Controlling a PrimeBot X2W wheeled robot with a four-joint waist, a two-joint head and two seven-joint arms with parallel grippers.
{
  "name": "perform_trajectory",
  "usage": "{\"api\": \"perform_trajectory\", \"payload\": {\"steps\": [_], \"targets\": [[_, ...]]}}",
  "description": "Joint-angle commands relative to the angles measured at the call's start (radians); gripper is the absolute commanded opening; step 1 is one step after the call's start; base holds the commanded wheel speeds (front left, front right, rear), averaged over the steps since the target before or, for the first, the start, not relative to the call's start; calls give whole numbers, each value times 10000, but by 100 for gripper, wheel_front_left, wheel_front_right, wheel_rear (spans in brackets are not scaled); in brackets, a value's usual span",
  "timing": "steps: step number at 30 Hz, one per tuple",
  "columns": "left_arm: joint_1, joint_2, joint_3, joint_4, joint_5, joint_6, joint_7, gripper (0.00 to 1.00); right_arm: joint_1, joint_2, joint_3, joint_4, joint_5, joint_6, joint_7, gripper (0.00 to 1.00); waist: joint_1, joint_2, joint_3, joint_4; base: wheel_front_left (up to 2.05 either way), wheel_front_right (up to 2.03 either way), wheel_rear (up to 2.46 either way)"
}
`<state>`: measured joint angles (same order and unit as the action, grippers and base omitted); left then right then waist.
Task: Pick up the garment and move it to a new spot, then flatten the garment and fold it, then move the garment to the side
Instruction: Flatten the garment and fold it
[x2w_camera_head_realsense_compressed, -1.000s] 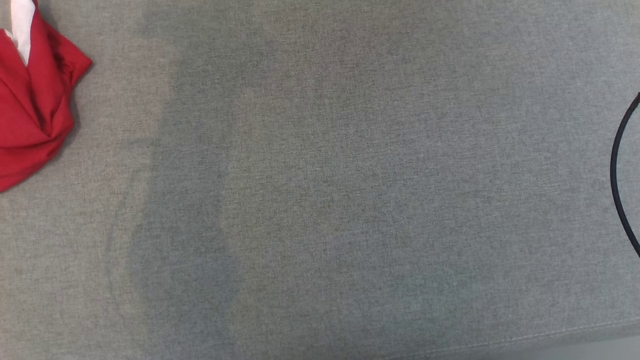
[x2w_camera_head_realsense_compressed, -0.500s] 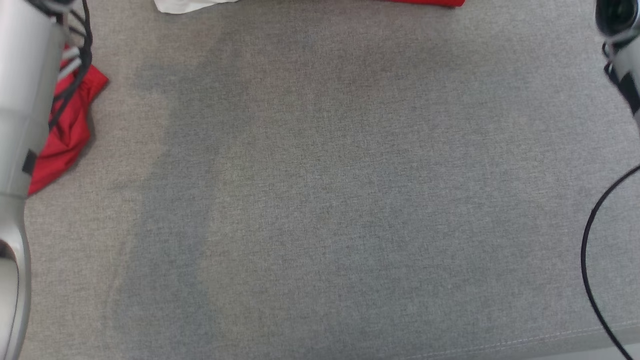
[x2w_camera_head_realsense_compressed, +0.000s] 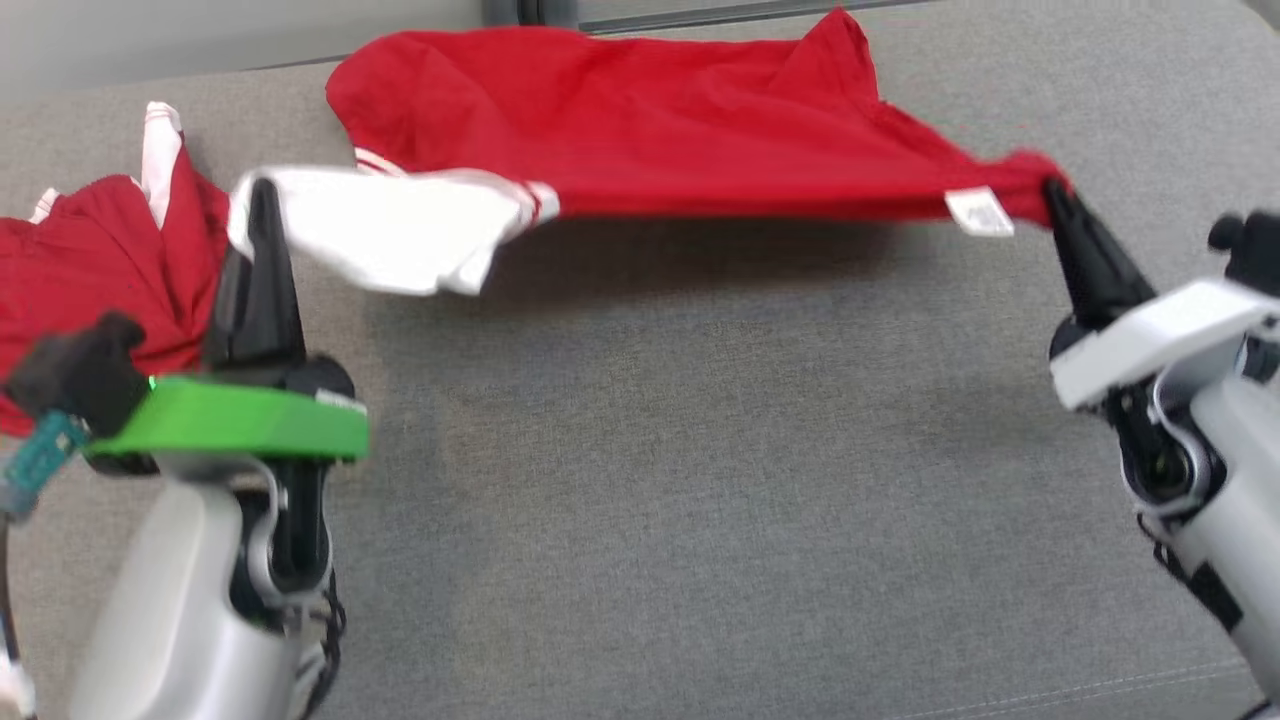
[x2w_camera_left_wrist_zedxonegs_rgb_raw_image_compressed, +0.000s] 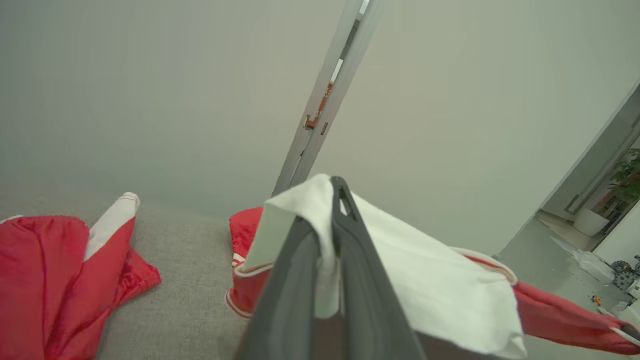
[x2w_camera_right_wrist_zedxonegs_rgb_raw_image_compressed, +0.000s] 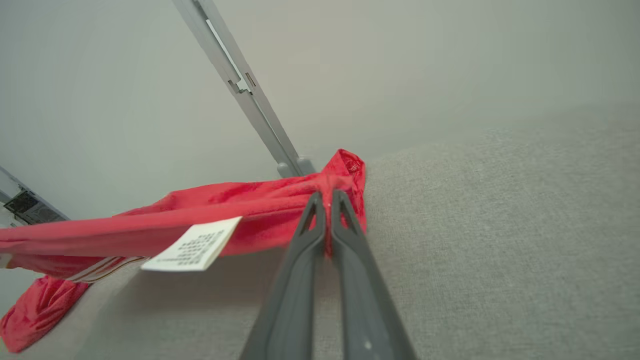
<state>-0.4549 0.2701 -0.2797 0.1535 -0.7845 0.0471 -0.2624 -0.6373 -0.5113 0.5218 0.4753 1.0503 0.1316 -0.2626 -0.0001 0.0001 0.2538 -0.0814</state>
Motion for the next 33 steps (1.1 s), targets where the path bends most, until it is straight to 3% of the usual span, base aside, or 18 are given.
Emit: {"api": "perform_trajectory", "payload": {"steps": [1, 7, 18, 25, 33], "targets": [[806, -79, 108, -391, 242, 90, -30, 0, 750, -52, -191, -243, 45, -18, -28, 0, 1, -1, -288, 26, 0, 0, 0], [3528, -526, 524, -1453, 493, 503, -31, 0, 3386, 11, -946, -1079, -230, -18, -29, 0, 1, -1, -634, 130, 0, 0, 0], [6154, -945, -18, -1311, 552, 438, -32, 0, 6735, 270, -2156, -1936, -1678, -18, 97, 0, 1, -1, -1458, 470, 0, 0, 0], [6719, -917, -210, -1397, 618, 303, 19, 0, 7801, 601, -3214, -2449, -2264, -18, 627, 0, 1, -1, -1551, 616, 0, 0, 0], [5737, -632, -462, -1292, 957, 31, 214, 0, 7631, 1141, -3768, -3041, -2948, -18, 1300, 0, 1, -1, -1493, 677, 0, 0, 0]]}}
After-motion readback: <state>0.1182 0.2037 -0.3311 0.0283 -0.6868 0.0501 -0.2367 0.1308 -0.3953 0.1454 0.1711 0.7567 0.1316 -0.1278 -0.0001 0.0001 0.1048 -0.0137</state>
